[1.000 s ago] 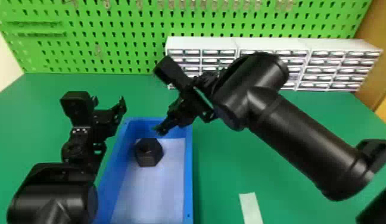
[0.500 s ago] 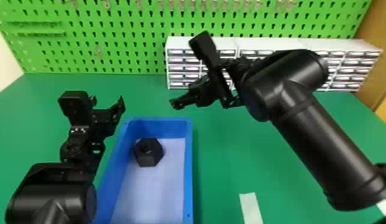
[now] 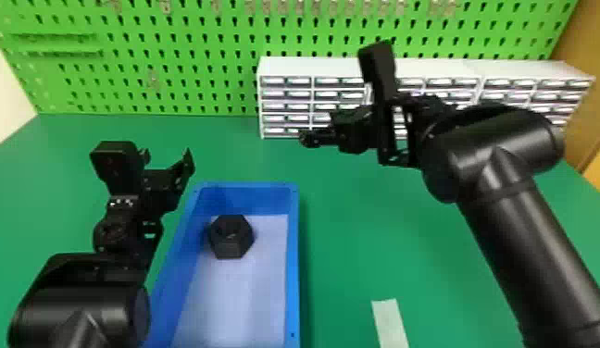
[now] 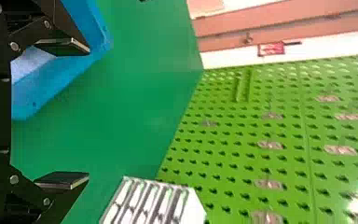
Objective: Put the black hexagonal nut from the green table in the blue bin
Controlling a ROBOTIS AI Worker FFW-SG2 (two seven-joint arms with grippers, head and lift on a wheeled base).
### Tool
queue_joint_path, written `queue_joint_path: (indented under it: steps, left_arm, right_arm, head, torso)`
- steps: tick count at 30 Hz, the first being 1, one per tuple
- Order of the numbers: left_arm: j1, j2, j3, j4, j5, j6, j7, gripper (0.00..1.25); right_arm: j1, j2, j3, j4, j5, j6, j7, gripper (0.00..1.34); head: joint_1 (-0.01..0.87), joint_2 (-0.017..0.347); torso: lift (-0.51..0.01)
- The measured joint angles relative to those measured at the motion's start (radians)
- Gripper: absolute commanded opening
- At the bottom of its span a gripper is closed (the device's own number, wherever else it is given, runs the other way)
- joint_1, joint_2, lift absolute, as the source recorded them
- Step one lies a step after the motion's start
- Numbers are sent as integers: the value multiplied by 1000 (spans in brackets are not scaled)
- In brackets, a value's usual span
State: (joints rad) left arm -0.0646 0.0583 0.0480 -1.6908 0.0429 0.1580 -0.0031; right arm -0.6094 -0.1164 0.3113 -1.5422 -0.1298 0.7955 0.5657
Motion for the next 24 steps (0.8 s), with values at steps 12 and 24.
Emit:
queue_joint_path:
  steps: [12,24]
  left_arm:
    - [3,0,2,-4,3,0,0,762]
    - [8,0,3,-7,9,0,0,762]
  right_arm:
    - [134,22,-159,-44,11,-153,-89,1005]
    - [261,45,-250,-50,2,-328,-239,1005]
  head:
    - [686,51]
    - [686,51]
  torso:
    - [-96]
    - [-96]
